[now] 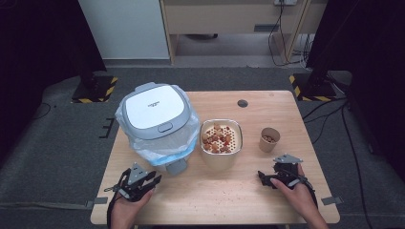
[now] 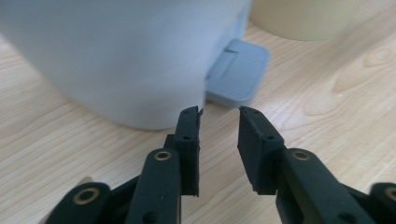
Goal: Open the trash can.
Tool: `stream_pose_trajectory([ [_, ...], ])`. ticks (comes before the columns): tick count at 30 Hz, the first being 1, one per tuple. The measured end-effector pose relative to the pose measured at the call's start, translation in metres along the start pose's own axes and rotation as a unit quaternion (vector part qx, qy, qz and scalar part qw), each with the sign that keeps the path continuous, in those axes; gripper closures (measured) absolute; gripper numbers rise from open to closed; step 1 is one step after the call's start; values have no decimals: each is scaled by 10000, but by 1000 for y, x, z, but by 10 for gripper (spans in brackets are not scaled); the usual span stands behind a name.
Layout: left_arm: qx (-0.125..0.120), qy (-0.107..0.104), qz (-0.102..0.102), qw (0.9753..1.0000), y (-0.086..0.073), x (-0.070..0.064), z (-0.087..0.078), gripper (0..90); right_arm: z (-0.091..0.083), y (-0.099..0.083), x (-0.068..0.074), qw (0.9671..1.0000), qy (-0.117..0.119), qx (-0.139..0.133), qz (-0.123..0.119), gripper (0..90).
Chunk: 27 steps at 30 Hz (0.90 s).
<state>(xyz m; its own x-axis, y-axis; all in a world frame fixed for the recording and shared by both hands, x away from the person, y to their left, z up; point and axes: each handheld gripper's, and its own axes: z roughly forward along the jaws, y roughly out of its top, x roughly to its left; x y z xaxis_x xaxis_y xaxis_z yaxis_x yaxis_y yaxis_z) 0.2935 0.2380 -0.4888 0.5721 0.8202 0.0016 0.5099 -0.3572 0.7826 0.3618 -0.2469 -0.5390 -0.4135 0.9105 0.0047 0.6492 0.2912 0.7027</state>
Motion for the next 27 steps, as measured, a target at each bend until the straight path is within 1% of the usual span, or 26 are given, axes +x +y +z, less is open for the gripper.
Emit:
stream_pose_trajectory([
  [1, 0, 0, 0, 10000, 0, 0, 0, 716, 0, 0, 0, 10000, 0, 0, 0, 6],
  [2, -28, -53, -1, 10000, 1, -3, 2, 716, 0, 0, 0, 10000, -4, -2, -7, 6],
  [5, 36, -87, 92, 9999, 3, -7, 7, 773, 0, 0, 0, 10000, 6, -3, -22, 6],
  [7, 62, -123, 88, 9999, 4, -7, 10, 810, 0, 0, 0, 10000, 6, -3, -25, 7],
  [8, 46, -143, 49, 9999, 4, -6, 11, 833, 0, 0, 0, 10000, 10, -7, -35, 6],
  [9, 54, -157, 63, 9998, 4, -5, 12, 833, 0, 0, 0, 10000, 10, -7, -35, 6],
  [13, 59, -163, 209, 9996, 8, -9, 17, 894, 0, 0, 0, 10000, 7, -3, -24, 6],
  [16, 109, -171, 321, 9993, 12, -17, 25, 897, 0, 0, 0, 10000, 8, -3, -23, 6],
  [17, 114, -182, 292, 9993, 13, -20, 28, 897, 0, 0, 0, 10000, 8, -3, -23, 6],
  [18, 148, -149, 511, 9985, 16, -22, 34, 897, 0, 0, 0, 10000, 10, -8, -36, 6],
  [19, 148, -149, 511, 9985, 16, -22, 34, 897, 0, 0, 0, 10000, 10, -8, -36, 6],
  [20, 184, -180, 541, 9982, 19, -24, 41, 897, 0, 0, 0, 10000, 9, -8, -34, 6],
  [21, 184, -180, 541, 9982, 19, -24, 41, 898, 0, 0, 0, 10000, 9, -8, -34, 6],
  [22, 202, -190, 504, 9983, 21, -25, 45, 897, 0, 0, 0, 10000, 10, -8, -34, 6],
  [25, 152, -118, 412, 9990, 23, -27, 52, 897, 0, 0, 0, 10000, 18, -4, -43, 6],
  [26, 141, -85, 412, 9990, 24, -27, 54, 897, 0, 0, 0, 10000, 18, -4, -43, 6],
  [27, 128, -27, 459, 9989, 25, -27, 57, 897, 0, 0, 1, 10000, 30, 1, -36, 6],
])
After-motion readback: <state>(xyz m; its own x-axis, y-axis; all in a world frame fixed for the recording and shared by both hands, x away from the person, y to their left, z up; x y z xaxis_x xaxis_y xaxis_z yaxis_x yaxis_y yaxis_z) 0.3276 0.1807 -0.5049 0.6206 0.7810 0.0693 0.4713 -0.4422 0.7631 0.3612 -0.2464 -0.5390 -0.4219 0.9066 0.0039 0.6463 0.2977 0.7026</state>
